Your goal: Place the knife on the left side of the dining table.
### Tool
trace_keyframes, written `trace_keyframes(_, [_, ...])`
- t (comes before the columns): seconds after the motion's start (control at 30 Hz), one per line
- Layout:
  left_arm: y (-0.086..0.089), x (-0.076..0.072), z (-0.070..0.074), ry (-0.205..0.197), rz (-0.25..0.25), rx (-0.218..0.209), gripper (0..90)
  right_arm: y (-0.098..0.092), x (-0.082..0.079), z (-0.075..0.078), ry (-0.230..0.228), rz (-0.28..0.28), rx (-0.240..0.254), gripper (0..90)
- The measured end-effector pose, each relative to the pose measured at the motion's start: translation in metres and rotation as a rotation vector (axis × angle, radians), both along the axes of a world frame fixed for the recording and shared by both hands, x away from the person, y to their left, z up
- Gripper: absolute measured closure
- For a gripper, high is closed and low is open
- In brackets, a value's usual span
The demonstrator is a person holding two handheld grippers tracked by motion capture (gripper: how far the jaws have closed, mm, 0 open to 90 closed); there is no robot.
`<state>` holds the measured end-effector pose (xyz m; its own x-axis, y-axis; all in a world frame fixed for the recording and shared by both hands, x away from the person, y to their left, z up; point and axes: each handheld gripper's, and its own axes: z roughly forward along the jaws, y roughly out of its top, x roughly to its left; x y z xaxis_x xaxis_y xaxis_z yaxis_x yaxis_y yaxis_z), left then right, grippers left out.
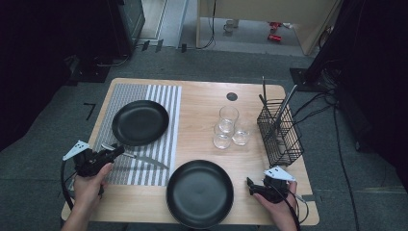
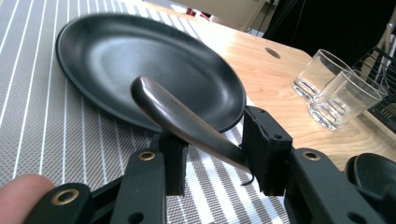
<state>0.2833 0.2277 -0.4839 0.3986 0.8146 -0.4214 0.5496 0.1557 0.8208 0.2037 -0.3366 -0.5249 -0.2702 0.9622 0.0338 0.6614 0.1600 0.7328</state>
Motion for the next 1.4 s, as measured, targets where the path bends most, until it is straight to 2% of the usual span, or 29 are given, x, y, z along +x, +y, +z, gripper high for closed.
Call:
trace_keyframes(0.1, [0.002, 0.001, -0.006, 0.009, 0.02, 0.007, 58.4, 0.0, 0.0, 0.0, 0.0, 0.0, 0.0, 13.5])
trace_keyframes(0.3, [0.008, 0.001, -0.017, 0.031, 0.034, -0.014, 55.1, 0.0, 0.0, 0.0, 0.0, 0.0, 0.001, 13.5])
trace_keyframes(0.5, [0.015, 0.002, -0.026, 0.088, 0.04, -0.022, 50.4, 0.0, 0.0, 0.0, 0.0, 0.0, 0.001, 13.6])
trace_keyframes(0.57, [0.015, 0.002, -0.027, 0.102, 0.072, -0.004, 47.9, 0.0, 0.0, 0.0, 0.0, 0.0, 0.001, 13.6])
trace_keyframes(0.67, [0.014, 0.003, -0.029, 0.125, 0.101, 0.0, 46.2, 0.0, 0.0, 0.0, 0.0, 0.0, 0.001, 13.6])
trace_keyframes(0.87, [0.016, 0.004, -0.032, 0.159, 0.135, 0.027, 42.2, 0.0, 0.0, 0.0, 0.0, 0.0, 0.001, 13.6])
trace_keyframes(0.97, [0.017, 0.004, -0.033, 0.18, 0.144, 0.024, 41.6, 0.0, 0.0, 0.0, 0.0, 0.0, 0.001, 13.6])
trace_keyframes(1.03, [0.018, 0.005, -0.034, 0.197, 0.16, 0.035, 40.1, 0.0, 0.0, 0.0, 0.0, 0.0, 0.001, 13.6])
trace_keyframes(1.27, [0.018, 0.003, -0.031, 0.21, 0.193, 0.075, 37.3, 0.0, 0.0, 0.0, 0.0, 0.0, 0.001, 13.6])
trace_keyframes(1.37, [0.016, 0.003, -0.029, 0.203, 0.222, 0.153, 35.4, 0.0, 0.0, 0.0, 0.0, 0.0, 0.001, 13.6])
trace_keyframes(1.4, [0.015, 0.002, -0.028, 0.206, 0.222, 0.165, 34.9, 0.0, 0.0, 0.0, 0.0, 0.0, 0.001, 13.6])
